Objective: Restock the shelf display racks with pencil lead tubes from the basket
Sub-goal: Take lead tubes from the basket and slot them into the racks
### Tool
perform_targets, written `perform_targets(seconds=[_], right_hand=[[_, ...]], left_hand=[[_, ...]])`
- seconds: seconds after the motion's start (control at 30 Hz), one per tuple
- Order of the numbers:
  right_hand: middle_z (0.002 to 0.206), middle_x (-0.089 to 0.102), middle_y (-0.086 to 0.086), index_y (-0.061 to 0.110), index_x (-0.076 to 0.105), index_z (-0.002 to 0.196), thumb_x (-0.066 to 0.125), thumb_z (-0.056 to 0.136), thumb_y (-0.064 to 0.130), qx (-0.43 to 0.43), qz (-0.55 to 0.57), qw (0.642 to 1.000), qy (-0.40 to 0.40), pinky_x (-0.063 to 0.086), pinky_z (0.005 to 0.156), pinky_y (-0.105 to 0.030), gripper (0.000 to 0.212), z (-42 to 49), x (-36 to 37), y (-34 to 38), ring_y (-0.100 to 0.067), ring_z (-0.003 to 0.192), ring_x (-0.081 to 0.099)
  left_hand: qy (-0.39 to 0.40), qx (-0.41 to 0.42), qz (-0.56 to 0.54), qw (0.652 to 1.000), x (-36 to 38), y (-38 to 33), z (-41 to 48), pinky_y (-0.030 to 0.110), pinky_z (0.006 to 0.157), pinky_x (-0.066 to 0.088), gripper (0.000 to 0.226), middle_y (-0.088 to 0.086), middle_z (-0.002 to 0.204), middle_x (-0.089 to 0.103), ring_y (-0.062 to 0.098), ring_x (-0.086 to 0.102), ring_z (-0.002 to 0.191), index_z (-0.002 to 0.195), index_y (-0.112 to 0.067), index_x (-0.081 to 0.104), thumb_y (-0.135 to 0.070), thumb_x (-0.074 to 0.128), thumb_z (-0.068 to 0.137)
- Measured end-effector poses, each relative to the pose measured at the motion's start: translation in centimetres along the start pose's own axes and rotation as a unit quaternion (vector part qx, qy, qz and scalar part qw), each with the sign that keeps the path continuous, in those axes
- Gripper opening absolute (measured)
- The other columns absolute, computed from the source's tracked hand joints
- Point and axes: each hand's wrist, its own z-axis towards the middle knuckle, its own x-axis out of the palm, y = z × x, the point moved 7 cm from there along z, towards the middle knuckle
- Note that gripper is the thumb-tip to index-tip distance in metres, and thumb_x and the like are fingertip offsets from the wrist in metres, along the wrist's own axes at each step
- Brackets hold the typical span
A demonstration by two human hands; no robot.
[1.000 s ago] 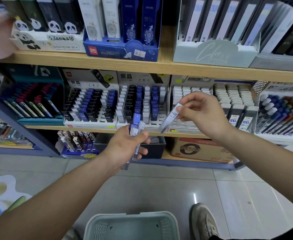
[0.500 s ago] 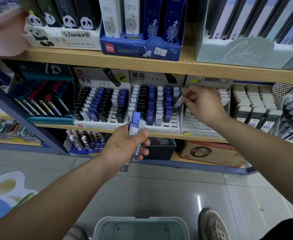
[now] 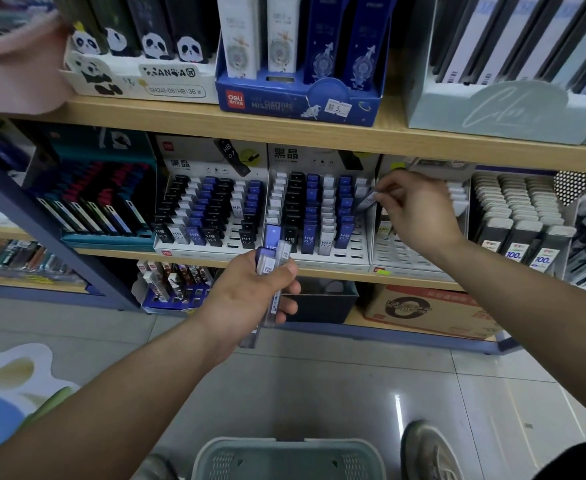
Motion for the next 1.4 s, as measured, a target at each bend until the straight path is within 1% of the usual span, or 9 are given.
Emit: perform_targets(seconds=[0.13,0.33,0.7,0.9,1.1,1.17,1.27,1.33,1.4], right_hand=[[0.088,0.073,-0.006,0.010,0.070,0.098,0.070,0.091,0.013,-0.016,-0.019,1.000,0.002,0.051,0.074,-0.024,0.008,0.1,0.0,0.3,-0.018,0.078,0.067],[0.089,0.074,-0.006,0.010,0.072,0.098,0.071,0.090,0.013,-0.032,-0.033,0.999,-0.001,0.058,0.076,-0.035,0.009,0.0,0.1,0.4,-0.022,0.079,0.070],[0.088,0.074,-0.001,0.019,0.072,0.099,0.068,0.092,0.018,-0.011,-0.066,0.996,0.052,0.056,0.073,-0.037,0.007,0.4,0.6,0.1,-0.023,0.083,0.068],[0.105,0.072,-0.003,0.018,0.074,0.107,0.062,0.095,0.021,-0.079,-0.133,0.988,0.019,0.054,0.071,-0.035,0.017,0.7,1.4,1.1,-0.028,0.092,0.066],[0.122,0.066,-0.005,0.018,0.071,0.119,0.059,0.094,0.022,-0.064,-0.195,0.976,0.071,0.051,0.083,-0.037,0.028,1.0,2.4,0.3,-0.032,0.110,0.061],[0.122,0.065,-0.007,0.019,0.067,0.125,0.060,0.093,0.023,-0.033,-0.161,0.984,0.067,0.050,0.086,-0.036,0.032,0.6,1.7,0.7,-0.029,0.109,0.060],[0.101,0.065,0.004,0.022,0.070,0.116,0.061,0.094,0.024,-0.054,-0.065,0.995,0.046,0.051,0.079,-0.030,0.024,-0.5,0.2,3.8,-0.012,0.086,0.059],[0.090,0.068,0.011,0.024,0.071,0.106,0.062,0.096,0.023,-0.027,0.083,0.988,0.127,0.053,0.075,-0.026,0.014,-1.6,0.5,6.7,-0.005,0.077,0.062],[0.084,0.073,0.003,0.024,0.069,0.102,0.064,0.096,0.022,0.035,0.226,0.946,0.230,0.055,0.067,-0.024,0.009,-3.0,1.8,8.9,-0.011,0.074,0.068]], left_hand=[[-0.003,0.000,-0.001,1.000,-0.1,-0.1,-0.1,0.027,0.050,0.050,0.012,0.002,0.074,0.069,0.015,0.063,0.057,0.099,-0.013,0.061,-0.024,0.061,0.099],[-0.006,0.001,0.009,1.000,-0.1,-0.2,-0.3,0.027,0.052,0.052,0.012,0.002,0.075,0.069,0.015,0.063,0.058,0.099,-0.013,0.062,-0.025,0.061,0.099],[-0.005,0.001,0.008,1.000,-0.4,-0.3,-0.5,0.026,0.052,0.052,0.016,0.001,0.075,0.070,0.014,0.063,0.058,0.104,-0.010,0.063,-0.025,0.060,0.100],[-0.007,0.000,0.007,1.000,-0.6,-0.3,-0.6,0.026,0.053,0.053,0.017,0.001,0.075,0.070,0.014,0.063,0.058,0.105,-0.010,0.063,-0.025,0.059,0.100],[-0.005,0.004,0.000,1.000,-0.7,-0.5,-0.7,0.026,0.052,0.053,0.017,0.002,0.075,0.070,0.014,0.063,0.058,0.106,-0.009,0.063,-0.025,0.060,0.099],[0.001,0.005,-0.004,1.000,-0.5,-0.6,-0.8,0.027,0.052,0.053,0.017,0.003,0.076,0.071,0.015,0.063,0.058,0.107,-0.009,0.062,-0.024,0.060,0.099],[0.026,0.012,-0.006,1.000,0.1,-1.0,-1.0,0.026,0.051,0.052,0.016,0.004,0.078,0.071,0.015,0.063,0.059,0.107,-0.011,0.061,-0.024,0.059,0.099],[0.048,0.019,-0.008,0.999,0.7,-1.2,-1.1,0.025,0.050,0.050,0.015,0.006,0.079,0.070,0.016,0.063,0.059,0.106,-0.011,0.061,-0.024,0.059,0.099],[0.066,0.024,-0.014,0.997,1.3,-1.4,-1.3,0.025,0.050,0.050,0.015,0.006,0.079,0.070,0.016,0.063,0.059,0.107,-0.011,0.060,-0.025,0.058,0.099]])
